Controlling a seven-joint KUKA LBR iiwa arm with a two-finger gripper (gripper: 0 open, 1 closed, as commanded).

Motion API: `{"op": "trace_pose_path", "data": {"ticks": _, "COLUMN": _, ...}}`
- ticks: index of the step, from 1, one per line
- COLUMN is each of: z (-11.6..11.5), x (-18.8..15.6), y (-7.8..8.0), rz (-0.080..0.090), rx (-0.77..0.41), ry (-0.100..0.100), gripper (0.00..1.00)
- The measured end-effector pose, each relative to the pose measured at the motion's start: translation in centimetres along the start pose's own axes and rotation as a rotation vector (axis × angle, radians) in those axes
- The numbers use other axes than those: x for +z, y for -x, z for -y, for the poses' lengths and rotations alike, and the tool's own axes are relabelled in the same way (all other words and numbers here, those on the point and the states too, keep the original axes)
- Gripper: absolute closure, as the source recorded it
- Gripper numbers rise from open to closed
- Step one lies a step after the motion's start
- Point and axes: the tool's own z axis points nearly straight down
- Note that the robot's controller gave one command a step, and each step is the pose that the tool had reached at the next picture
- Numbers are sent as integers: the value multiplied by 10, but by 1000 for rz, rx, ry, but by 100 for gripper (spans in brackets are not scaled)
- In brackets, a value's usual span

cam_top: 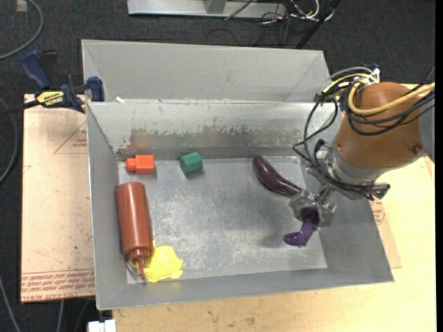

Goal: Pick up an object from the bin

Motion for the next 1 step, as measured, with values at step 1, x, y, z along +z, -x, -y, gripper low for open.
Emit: {"op": "trace_pose_path", "data": {"ticks": 1, "z": 2, "x": -14, "y": 1, "rz": 3, "rx": 1, "ry": -6, "gripper": 100}}
